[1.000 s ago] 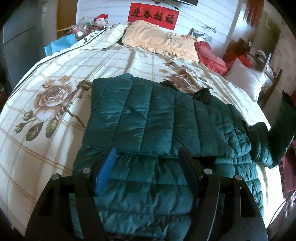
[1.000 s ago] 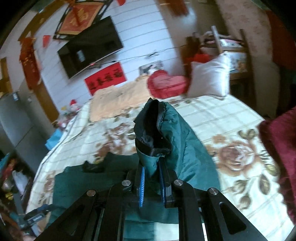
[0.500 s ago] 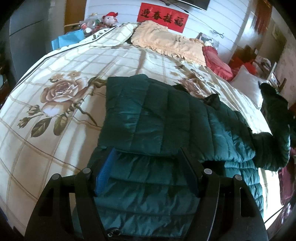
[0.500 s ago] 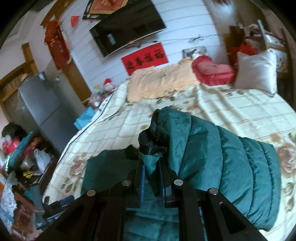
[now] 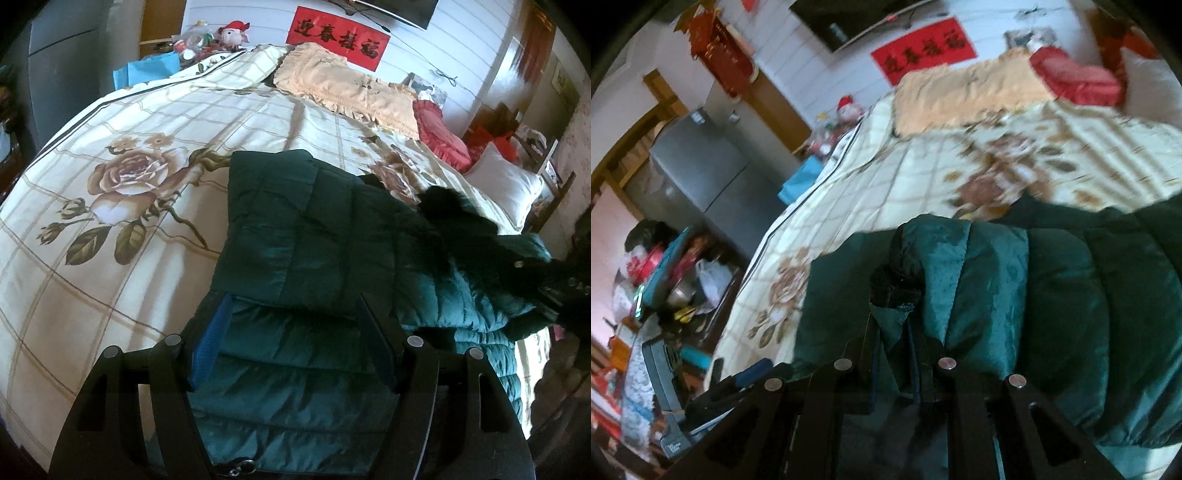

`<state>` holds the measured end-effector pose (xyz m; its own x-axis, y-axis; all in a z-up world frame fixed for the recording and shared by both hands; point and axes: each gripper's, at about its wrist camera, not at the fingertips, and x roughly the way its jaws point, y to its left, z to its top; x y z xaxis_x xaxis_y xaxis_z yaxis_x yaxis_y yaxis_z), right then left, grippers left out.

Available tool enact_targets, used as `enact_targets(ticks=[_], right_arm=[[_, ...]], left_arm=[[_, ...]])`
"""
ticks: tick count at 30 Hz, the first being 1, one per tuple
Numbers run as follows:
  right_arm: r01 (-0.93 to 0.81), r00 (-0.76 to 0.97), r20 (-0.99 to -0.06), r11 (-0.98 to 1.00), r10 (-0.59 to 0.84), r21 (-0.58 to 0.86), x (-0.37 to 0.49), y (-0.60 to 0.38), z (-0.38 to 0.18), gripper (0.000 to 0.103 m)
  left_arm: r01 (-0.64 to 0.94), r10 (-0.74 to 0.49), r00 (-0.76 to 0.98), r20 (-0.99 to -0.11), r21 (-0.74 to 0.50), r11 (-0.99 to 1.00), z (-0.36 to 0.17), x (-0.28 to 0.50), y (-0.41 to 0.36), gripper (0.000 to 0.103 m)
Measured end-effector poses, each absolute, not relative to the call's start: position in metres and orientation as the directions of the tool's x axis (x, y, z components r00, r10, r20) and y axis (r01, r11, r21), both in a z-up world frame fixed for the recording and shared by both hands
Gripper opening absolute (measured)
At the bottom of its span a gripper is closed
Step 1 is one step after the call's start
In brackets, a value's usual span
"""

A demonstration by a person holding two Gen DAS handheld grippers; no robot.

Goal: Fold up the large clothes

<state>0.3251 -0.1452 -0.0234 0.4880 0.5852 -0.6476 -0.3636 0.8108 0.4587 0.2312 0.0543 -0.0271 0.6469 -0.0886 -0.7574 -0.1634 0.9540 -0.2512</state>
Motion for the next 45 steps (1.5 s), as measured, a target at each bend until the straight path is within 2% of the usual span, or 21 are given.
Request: enact_targets(ticks=[4, 6, 7, 8, 10, 15, 17, 21, 28, 32, 33, 34, 35, 38, 45], right_arm=[[-0.342, 0.394, -0.675, 0.781, 0.623, 0.522, 0.342, -0.126, -0.051, 0.016], [-0.310, 0.352, -0.684, 0.769, 0.639, 0.559, 0.349, -0.125, -0.064, 0.032], [-0.304, 0.347, -0.667, 0.752, 0.660, 0.585, 0.348, -0.127, -0.065, 0.046], [-0.305, 0.357, -0.649, 0.740, 0.672, 0.599, 0.345, -0.130, -0.061, 0.054], [-0.334, 0.373, -0.642, 0.742, 0.670, 0.581, 0.335, -0.132, -0.049, 0.060], [-0.404, 0.445, -0.617, 0.761, 0.649, 0.508, 0.301, -0.159, 0.006, 0.061], [-0.411, 0.495, -0.616, 0.790, 0.613, 0.455, 0.285, -0.175, 0.024, 0.071], [-0.400, 0.573, -0.611, 0.837, 0.547, 0.374, 0.258, -0.209, 0.048, 0.073], [-0.305, 0.634, -0.600, 0.870, 0.489, 0.387, 0.237, -0.276, 0.052, 0.074], [-0.254, 0.653, -0.591, 0.872, 0.474, 0.419, 0.232, -0.304, 0.045, 0.074], [-0.243, 0.659, -0.589, 0.873, 0.468, 0.423, 0.231, -0.309, 0.044, 0.074], [-0.233, 0.663, -0.588, 0.874, 0.463, 0.426, 0.231, -0.313, 0.043, 0.074], [-0.221, 0.668, -0.587, 0.875, 0.458, 0.431, 0.231, -0.317, 0.042, 0.074], [-0.198, 0.675, -0.587, 0.876, 0.447, 0.439, 0.232, -0.323, 0.038, 0.074], [-0.159, 0.694, -0.607, 0.905, 0.387, 0.395, 0.249, -0.317, 0.031, 0.074]], left_arm=[[-0.182, -0.097, 0.647, -0.756, -0.277, 0.944, -0.027, 0.229, 0.062, 0.069], [-0.180, -0.113, 0.650, -0.752, -0.297, 0.938, -0.026, 0.228, 0.065, 0.069], [-0.175, -0.127, 0.651, -0.748, -0.311, 0.934, -0.025, 0.228, 0.066, 0.069], [-0.168, -0.141, 0.656, -0.741, -0.326, 0.930, -0.024, 0.228, 0.066, 0.069], [-0.157, -0.165, 0.665, -0.728, -0.352, 0.923, -0.021, 0.228, 0.066, 0.069], [-0.109, -0.252, 0.674, -0.694, -0.431, 0.896, -0.010, 0.239, 0.051, 0.072], [-0.090, -0.273, 0.679, -0.681, -0.447, 0.890, -0.006, 0.247, 0.038, 0.080], [-0.062, -0.307, 0.660, -0.685, -0.457, 0.887, -0.006, 0.268, 0.005, 0.080], [-0.107, -0.243, 0.578, -0.779, -0.367, 0.924, -0.038, 0.308, -0.042, 0.080], [-0.130, -0.224, 0.573, -0.789, -0.357, 0.925, -0.044, 0.314, -0.044, 0.080], [-0.134, -0.228, 0.583, -0.780, -0.369, 0.920, -0.044, 0.314, -0.042, 0.075], [-0.133, -0.243, 0.593, -0.767, -0.391, 0.911, -0.042, 0.314, -0.039, 0.046], [-0.133, -0.248, 0.593, -0.766, -0.396, 0.908, -0.041, 0.314, -0.037, 0.027], [-0.119, -0.243, 0.630, -0.738, -0.401, 0.908, -0.027, 0.308, -0.025, 0.020], [-0.111, -0.185, 0.720, -0.669, -0.374, 0.921, 0.013, 0.286, 0.025, 0.018]])
